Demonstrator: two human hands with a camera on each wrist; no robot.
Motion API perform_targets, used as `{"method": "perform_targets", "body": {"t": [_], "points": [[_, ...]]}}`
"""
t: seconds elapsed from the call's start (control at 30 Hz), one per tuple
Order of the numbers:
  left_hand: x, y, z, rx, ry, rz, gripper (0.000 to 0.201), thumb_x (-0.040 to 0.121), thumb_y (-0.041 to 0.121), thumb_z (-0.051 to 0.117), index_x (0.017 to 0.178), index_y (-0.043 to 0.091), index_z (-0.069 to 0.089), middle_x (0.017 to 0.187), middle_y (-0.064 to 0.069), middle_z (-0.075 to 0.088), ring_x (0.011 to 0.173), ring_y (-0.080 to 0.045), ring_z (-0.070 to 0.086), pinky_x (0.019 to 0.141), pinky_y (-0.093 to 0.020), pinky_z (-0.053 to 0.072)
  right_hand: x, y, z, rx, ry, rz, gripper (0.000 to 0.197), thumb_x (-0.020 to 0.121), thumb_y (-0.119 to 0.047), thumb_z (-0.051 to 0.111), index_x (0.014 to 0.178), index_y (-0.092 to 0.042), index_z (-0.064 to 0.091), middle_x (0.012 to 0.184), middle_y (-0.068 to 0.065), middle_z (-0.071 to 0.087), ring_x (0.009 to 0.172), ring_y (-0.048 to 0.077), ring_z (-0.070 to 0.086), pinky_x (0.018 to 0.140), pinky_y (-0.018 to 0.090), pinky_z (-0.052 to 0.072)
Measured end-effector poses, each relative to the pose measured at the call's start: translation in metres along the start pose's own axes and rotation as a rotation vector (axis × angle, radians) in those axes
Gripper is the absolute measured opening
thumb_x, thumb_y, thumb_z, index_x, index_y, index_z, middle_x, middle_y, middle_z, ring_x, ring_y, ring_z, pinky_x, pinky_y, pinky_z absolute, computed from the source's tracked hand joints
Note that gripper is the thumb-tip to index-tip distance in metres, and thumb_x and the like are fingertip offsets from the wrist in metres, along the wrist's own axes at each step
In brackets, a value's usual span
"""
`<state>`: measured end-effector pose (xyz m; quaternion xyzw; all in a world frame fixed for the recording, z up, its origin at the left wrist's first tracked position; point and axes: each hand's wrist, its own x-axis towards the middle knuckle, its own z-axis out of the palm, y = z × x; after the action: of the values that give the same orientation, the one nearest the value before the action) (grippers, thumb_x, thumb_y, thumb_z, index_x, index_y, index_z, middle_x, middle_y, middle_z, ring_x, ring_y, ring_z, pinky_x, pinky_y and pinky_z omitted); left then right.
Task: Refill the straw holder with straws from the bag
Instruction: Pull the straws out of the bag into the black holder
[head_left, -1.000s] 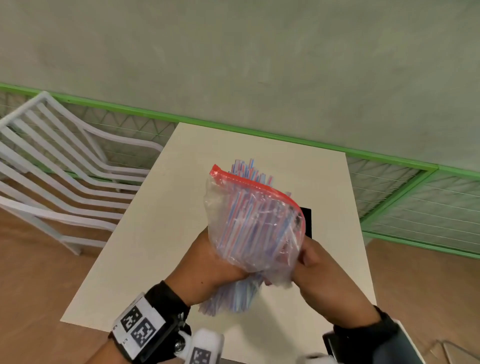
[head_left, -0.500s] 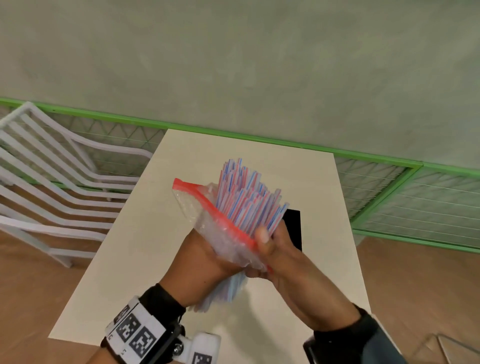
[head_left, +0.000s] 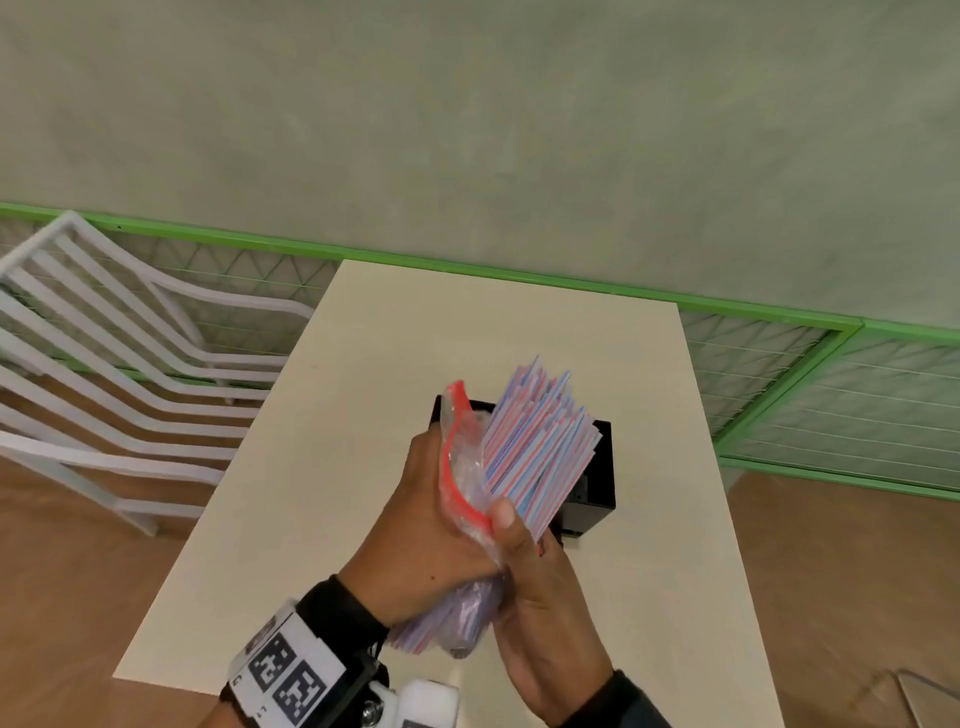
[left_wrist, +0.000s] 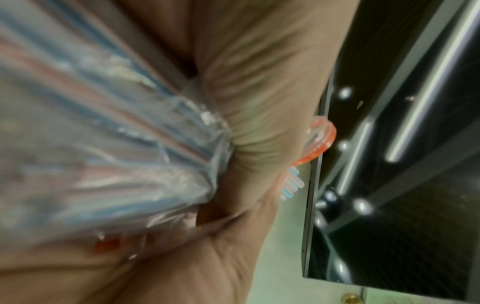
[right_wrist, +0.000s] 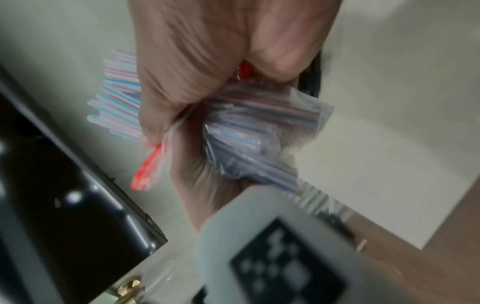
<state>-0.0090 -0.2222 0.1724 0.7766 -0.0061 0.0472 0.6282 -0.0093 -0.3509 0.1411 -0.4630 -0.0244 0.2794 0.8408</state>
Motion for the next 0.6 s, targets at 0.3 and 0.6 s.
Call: {"method": "perform_targets", "body": {"t": [0.3,0.6], "points": [[0.007,-0.024,-0.011,0.388,0.172,-0.294,0.056,0.069,0.012,0.079,0.112,0.031,0.048,0.079,-0.004,0.073,0.067,-0.016,0.071,0.060,-0.036,0.057,0.014,0.041,-0.010,0.356,-0.001,0.187,0.068,0.095,-0.049,0.041,0.148,-0.007,0.047,0.150,0.022,0.052,0.142,0.037,0.048,0.120,0.060,0.027],[0.074,-0.016,-0.044,1.056,-0.458,-0.105,0.054,0.089,0.053,0.047,0.137,0.033,0.032,0.109,0.002,0.068,0.090,-0.025,0.071,0.078,-0.043,0.059,0.055,0.056,0.033,0.581,-0.070,0.311,0.072,0.092,-0.059,0.058,0.133,-0.001,0.061,0.151,0.020,0.044,0.145,0.040,0.037,0.123,0.061,0.021]]}}
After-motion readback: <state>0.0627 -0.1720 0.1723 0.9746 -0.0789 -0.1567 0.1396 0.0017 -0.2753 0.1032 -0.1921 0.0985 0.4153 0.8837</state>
